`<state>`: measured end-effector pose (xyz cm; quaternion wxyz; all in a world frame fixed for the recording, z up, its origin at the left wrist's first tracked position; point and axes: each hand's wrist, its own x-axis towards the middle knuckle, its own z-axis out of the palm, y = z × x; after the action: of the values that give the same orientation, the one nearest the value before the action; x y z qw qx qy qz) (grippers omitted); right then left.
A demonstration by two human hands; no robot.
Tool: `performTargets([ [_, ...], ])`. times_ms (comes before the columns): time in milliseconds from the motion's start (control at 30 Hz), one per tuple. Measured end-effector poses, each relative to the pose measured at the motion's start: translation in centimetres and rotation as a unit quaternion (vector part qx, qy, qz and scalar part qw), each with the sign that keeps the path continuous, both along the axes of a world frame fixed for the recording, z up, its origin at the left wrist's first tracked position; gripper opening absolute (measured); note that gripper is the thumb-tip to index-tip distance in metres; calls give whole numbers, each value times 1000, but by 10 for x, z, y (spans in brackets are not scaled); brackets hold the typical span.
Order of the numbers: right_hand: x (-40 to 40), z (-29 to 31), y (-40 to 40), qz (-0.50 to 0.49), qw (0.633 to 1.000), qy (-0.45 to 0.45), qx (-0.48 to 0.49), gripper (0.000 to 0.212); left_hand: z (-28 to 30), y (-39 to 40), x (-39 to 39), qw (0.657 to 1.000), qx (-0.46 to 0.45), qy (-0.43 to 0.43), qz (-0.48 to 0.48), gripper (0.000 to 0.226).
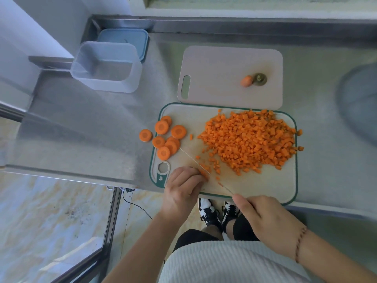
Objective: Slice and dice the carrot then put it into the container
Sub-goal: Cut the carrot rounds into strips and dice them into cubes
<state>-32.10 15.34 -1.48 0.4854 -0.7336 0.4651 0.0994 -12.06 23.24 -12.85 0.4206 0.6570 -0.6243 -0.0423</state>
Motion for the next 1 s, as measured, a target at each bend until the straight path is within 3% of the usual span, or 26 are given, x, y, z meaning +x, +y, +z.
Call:
performTargets([
  [300,-18,-20,15,14,1000,1,-1,83,-5,2,-1,1000,-16,-4,17,14],
  [467,20,-14,1,30,999,16,-9,66,-1,-1,2,1000,-16,6,-1,18],
  [633,10,-7,-3,11,1000,3,0,62,4,6,1,1000,-3,29,-4,36],
  [800,-8,2,4,13,1000,-1,14,58,2,11,-2,998,16,1,65,15],
  [1000,-10,-4,10,13,1000,-1,9,57,3,8,-6,996,22,-1,91,10],
])
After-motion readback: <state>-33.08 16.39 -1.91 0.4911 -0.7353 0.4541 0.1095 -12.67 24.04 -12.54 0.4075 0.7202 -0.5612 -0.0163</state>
